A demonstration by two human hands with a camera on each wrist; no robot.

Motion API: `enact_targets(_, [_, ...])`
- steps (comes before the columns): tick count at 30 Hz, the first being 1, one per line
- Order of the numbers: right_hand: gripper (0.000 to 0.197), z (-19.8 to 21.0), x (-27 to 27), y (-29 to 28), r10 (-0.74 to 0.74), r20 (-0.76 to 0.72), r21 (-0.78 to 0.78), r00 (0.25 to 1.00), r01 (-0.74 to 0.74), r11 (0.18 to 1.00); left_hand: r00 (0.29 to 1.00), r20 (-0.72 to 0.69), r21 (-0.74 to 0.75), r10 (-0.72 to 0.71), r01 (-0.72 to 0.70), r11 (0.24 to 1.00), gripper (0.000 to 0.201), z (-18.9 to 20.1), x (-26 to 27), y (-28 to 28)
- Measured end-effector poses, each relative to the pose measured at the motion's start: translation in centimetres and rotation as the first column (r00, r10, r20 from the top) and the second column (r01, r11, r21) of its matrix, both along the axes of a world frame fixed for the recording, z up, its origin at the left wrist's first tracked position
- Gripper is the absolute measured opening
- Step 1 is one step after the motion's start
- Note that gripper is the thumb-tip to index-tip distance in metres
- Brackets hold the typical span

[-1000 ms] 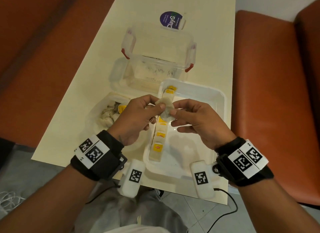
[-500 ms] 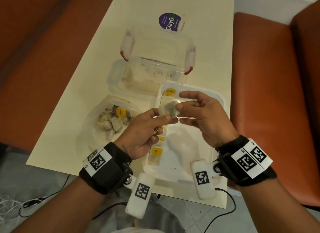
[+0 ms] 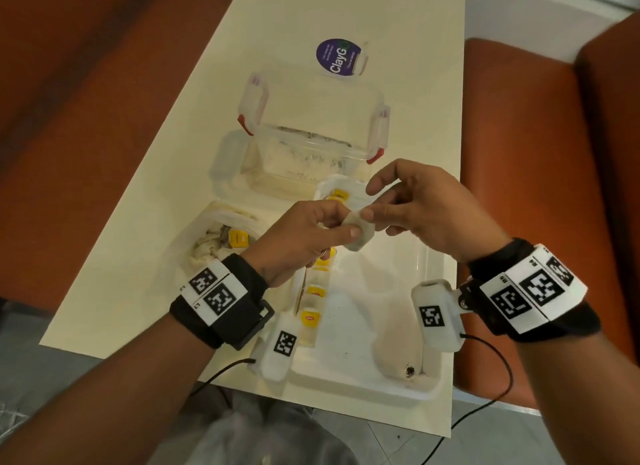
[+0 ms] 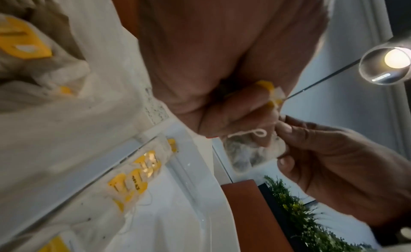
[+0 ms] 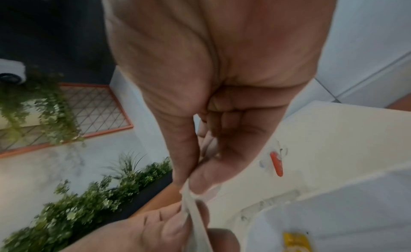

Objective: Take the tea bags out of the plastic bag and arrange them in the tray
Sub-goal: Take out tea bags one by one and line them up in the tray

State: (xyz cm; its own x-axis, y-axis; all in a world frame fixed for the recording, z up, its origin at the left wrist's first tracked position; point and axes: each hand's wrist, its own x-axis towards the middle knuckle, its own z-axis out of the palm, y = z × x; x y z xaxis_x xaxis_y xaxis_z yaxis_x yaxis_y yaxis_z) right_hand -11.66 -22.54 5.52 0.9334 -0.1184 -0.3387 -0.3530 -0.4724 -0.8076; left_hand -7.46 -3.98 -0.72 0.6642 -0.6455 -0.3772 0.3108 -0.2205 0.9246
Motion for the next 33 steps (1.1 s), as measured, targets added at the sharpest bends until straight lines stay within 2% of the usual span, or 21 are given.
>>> enact_targets(3, [0.026, -1.8, -0.7, -0.4, -0.076, -0.027, 0.092, 0.997, 0.079, 0.993, 0.998, -0.001, 0.004, 0.070, -0.070, 0.998, 0.008, -0.3, 0.4, -0.6])
enact_targets(5, [0.017, -3.2, -1.5, -0.4, -0.132, -0.047, 0.169, 0.990, 0.138, 0.976, 0.996, -0.024, 0.017, 0.081, -0.080, 0.997, 0.012, -0.4, 0.3, -0.7])
enact_targets(8, [0.013, -5.7, -1.7, -1.0, -0.276, -0.052, 0.238, 0.960, 0.280, 0.930, 0.992, -0.059, 0.074, 0.112, -0.108, 0.991, 0.023, -0.5, -0.1, -0.2])
enact_targets(10, [0.011, -7.8, -1.1, -1.6, -0.346, -0.031, 0.160, 0.938, 0.346, 0.924, 0.977, -0.069, 0.104, 0.204, -0.196, 0.975, 0.022, -0.4, -0.2, 0.8])
enact_targets(12, [0.002, -9.9, 0.0, -2.2, -0.317, 0.012, -0.033, 0.948, 0.317, 0.948, 0.952, -0.103, 0.113, 0.288, -0.276, 0.954, 0.013, -0.2, -0.3, 2.3])
enact_targets(16, [0.004, -12.3, 1.9, -2.4, -0.238, 0.012, -0.228, 0.971, 0.235, 0.945, 0.913, -0.236, 0.116, 0.331, -0.312, 0.943, 0.016, 0.0, -1.4, 5.3])
enact_targets(19, [0.011, -13.1, 2.5, -2.2, -0.260, 0.046, -0.345, 0.964, 0.260, 0.902, 0.840, -0.393, 0.079, 0.374, -0.374, 0.924, 0.021, 0.0, -2.3, 6.8])
enact_targets(22, [0.012, -13.4, 2.4, -1.7, -0.276, 0.087, -0.371, 0.957, 0.289, 0.882, 0.750, -0.525, 0.034, 0.404, -0.455, 0.890, 0.027, 0.3, -2.8, 7.4])
enact_targets(24, [0.010, -13.2, 2.3, -1.4, -0.273, 0.090, -0.316, 0.958, 0.288, 0.904, 0.703, -0.588, 0.005, 0.400, -0.491, 0.871, 0.033, 0.6, -3.0, 7.4])
enact_targets(27, [0.003, -13.0, 2.4, -1.2, -0.315, 0.091, -0.196, 0.945, 0.327, 0.924, 0.700, -0.599, -0.005, 0.390, -0.490, 0.872, 0.040, 0.8, -3.2, 7.2])
enact_targets(33, [0.004, -13.4, 3.1, -0.6, -0.278, 0.127, -0.456, 0.952, 0.305, 0.836, 0.638, -0.665, -0.037, 0.389, -0.548, 0.836, 0.046, 1.0, -3.0, 6.8])
